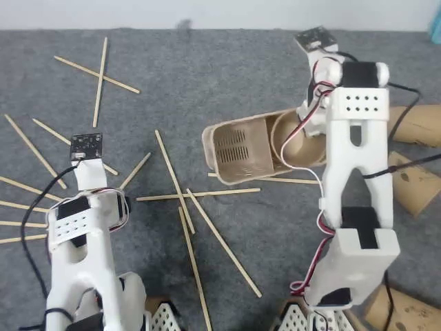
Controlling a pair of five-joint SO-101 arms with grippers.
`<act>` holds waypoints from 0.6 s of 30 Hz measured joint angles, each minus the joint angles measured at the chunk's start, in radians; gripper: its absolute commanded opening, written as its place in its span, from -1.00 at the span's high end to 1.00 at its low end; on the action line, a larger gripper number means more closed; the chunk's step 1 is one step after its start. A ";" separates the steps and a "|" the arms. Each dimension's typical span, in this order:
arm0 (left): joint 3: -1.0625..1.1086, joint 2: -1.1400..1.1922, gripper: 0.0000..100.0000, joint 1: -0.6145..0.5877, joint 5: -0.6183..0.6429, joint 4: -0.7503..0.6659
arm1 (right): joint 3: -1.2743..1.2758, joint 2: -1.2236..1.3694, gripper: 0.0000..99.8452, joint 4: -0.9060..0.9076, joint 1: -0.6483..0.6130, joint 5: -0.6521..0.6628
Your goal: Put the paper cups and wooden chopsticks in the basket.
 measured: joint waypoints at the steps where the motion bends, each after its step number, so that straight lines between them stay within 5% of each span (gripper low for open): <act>1: 0.000 0.000 0.63 0.000 0.000 0.000 | -0.017 0.000 0.69 0.000 -0.008 -0.015; 18: 0.000 0.000 0.63 0.000 0.000 0.000 | -0.219 0.149 0.59 0.000 -0.040 -0.104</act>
